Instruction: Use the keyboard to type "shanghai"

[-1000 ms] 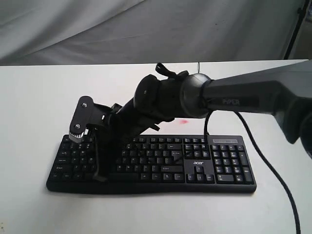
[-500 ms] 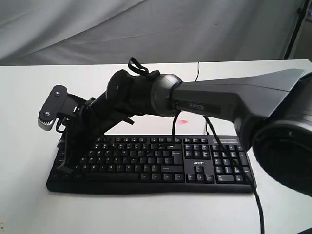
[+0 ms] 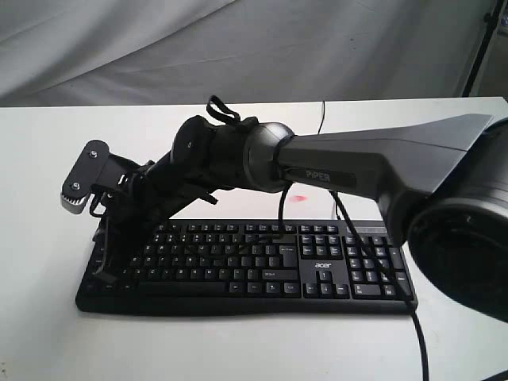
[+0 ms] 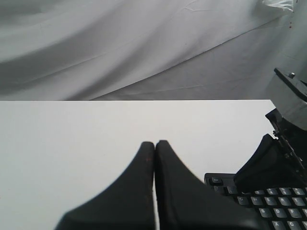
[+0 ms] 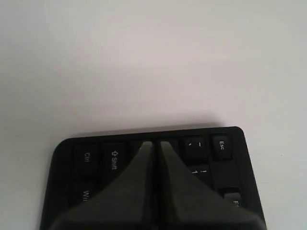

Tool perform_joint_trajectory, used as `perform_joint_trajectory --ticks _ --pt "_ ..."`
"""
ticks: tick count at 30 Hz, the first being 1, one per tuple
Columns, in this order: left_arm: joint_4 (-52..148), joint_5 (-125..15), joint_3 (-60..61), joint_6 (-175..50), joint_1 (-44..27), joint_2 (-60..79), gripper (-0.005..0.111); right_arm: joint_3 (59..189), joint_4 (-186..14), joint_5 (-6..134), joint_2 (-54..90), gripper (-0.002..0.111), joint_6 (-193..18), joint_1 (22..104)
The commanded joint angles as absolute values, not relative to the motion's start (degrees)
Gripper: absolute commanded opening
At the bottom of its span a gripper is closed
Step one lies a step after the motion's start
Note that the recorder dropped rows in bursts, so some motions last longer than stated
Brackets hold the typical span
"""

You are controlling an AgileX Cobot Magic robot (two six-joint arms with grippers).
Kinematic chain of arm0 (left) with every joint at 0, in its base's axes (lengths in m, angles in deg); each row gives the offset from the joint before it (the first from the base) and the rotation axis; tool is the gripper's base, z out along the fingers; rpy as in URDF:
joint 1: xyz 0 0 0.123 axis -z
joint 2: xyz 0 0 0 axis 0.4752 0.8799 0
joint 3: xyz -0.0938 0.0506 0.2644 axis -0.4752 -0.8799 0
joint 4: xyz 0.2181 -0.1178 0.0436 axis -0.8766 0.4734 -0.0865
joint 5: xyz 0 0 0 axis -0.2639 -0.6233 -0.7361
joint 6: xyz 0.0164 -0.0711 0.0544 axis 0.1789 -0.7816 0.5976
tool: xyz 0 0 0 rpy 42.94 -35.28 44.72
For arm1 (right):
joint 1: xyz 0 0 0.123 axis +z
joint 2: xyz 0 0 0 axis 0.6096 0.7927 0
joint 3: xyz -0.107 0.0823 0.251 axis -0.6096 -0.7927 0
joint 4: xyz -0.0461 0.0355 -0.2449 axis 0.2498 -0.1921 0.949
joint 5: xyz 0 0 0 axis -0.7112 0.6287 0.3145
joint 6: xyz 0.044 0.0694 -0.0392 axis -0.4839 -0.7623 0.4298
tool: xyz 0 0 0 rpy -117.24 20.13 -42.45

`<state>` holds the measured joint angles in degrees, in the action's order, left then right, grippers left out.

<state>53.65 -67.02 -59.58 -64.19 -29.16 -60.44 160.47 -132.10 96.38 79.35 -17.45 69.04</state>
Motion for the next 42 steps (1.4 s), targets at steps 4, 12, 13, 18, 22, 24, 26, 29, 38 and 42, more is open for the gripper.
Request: perform_joint_trajectory --ticks 4,12,13,18,22,24,26,29,38,42 --pt "53.9 -66.9 -59.6 -64.3 -28.9 -60.3 0.001 160.8 -131.6 95.5 79.7 0.0 -17.5 69.7" --pt "53.9 -66.9 -59.6 -64.3 -28.9 -60.3 0.001 160.8 -125.2 96.6 79.7 0.0 -20.5 69.5" --pt "53.9 -66.9 -59.6 -64.3 -28.9 -60.3 0.001 160.8 -125.2 96.6 79.7 0.0 -20.5 69.5" --pt "53.9 -66.9 -59.6 -64.3 -28.9 -60.3 0.001 160.8 -125.2 96.6 79.7 0.0 -20.5 69.5" --pt "53.9 -66.9 -59.6 -64.3 -28.9 -60.3 0.001 160.8 -125.2 96.5 80.1 0.0 -20.5 69.5" --pt "53.9 -66.9 -59.6 -64.3 -28.9 -60.3 0.001 160.8 -125.2 96.3 80.4 0.0 -20.5 69.5" --pt "53.9 -66.9 -59.6 -64.3 -28.9 -60.3 0.001 160.8 -125.2 96.3 80.4 0.0 -20.5 69.5" --pt "53.9 -66.9 -59.6 -64.3 -28.9 -60.3 0.001 160.8 -125.2 96.7 80.4 0.0 -20.4 69.5" --pt "53.9 -66.9 -59.6 -64.3 -28.9 -60.3 0.001 160.8 -124.0 96.8 80.7 0.0 -20.4 69.5" --pt "53.9 -66.9 -59.6 -64.3 -28.9 -60.3 0.001 160.8 -124.1 96.3 81.6 0.0 -20.4 69.5"
